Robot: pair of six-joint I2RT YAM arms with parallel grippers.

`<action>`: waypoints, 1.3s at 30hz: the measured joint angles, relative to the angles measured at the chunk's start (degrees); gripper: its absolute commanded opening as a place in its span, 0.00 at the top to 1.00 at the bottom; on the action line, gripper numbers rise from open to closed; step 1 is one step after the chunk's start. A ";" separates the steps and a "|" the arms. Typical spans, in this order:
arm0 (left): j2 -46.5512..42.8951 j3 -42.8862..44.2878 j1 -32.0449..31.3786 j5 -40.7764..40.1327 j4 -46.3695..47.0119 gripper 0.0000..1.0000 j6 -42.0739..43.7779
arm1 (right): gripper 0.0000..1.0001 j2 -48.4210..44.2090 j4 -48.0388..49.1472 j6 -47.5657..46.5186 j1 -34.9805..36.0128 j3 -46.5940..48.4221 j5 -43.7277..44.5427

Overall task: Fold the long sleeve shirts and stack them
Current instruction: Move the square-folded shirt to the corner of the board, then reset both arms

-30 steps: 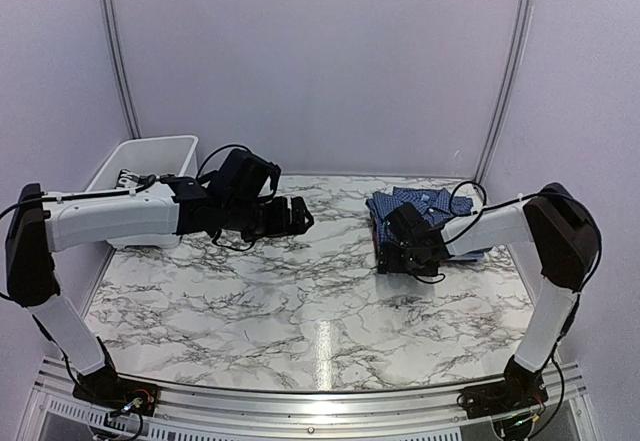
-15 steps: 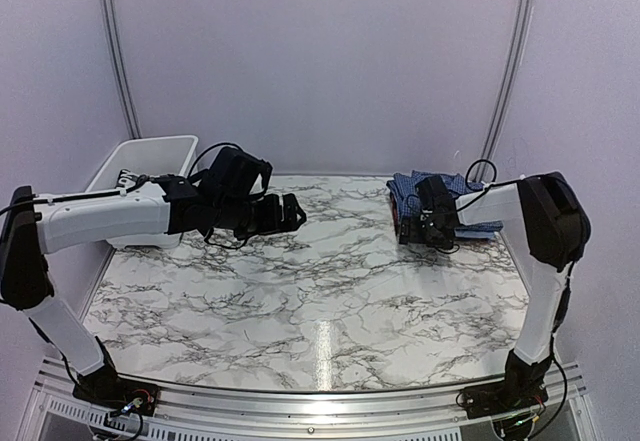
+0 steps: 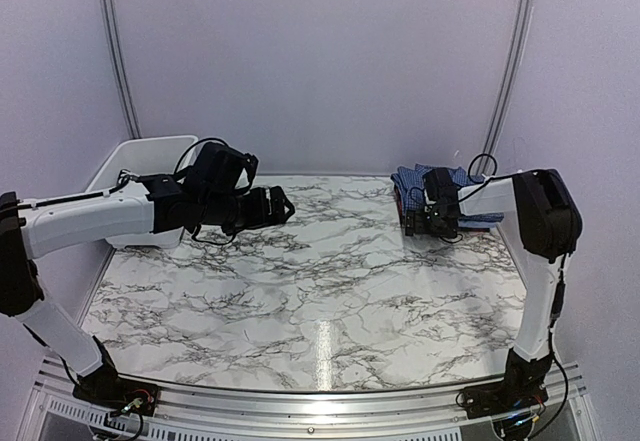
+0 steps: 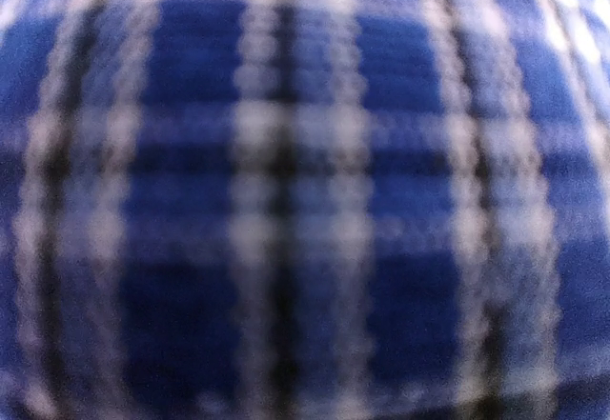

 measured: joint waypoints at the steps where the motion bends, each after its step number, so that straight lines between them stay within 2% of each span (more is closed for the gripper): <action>1: 0.00 0.00 0.07 -0.02 0.00 0.01 0.00 | 0.01 0.04 -0.04 -0.15 0.00 0.07 -0.09; 11: -0.17 -1.01 1.22 -0.61 0.00 0.01 0.04 | 0.02 -0.55 -0.94 -0.44 0.15 -0.07 -0.90; 18: -0.96 -1.57 2.36 -0.92 0.02 0.01 0.31 | 0.02 -9.55 -3.17 1.05 2.71 -6.64 -0.35; 27: -1.49 -1.60 2.95 -1.36 0.04 0.01 1.73 | 0.02 -24.20 -4.13 4.09 13.84 -11.08 2.01; 39: -3.80 -2.25 3.08 -3.63 0.07 0.01 5.46 | 0.02 -35.47 -2.64 7.30 28.06 -12.66 4.52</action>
